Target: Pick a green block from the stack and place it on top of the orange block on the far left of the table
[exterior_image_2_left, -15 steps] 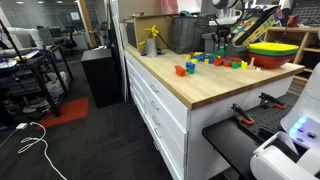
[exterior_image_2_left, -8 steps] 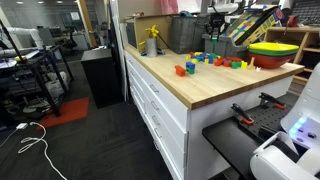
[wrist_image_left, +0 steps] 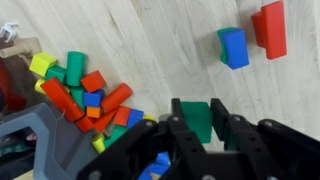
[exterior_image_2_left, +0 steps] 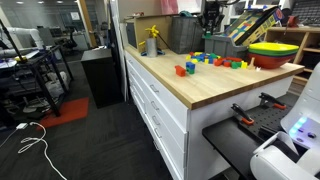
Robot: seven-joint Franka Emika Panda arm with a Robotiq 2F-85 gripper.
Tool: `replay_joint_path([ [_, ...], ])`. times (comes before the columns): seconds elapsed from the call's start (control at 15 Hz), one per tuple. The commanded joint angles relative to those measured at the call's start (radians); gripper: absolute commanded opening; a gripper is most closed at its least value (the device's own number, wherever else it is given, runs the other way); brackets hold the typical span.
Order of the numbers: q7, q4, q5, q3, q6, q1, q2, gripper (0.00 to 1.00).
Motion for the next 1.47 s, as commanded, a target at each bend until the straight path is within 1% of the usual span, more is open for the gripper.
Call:
replay_joint_path([
  [0.0, -0.046, 0.008, 0.016, 0.027, -0.041, 0.018, -0.023, 0.08],
  [0.73, -0.021, 0.042, 0.008, 0.101, -0.031, 0.076, 0.061, 0.08],
  [1.4, -0.010, 0.072, 0.010, 0.137, -0.016, 0.129, 0.157, 0.08],
])
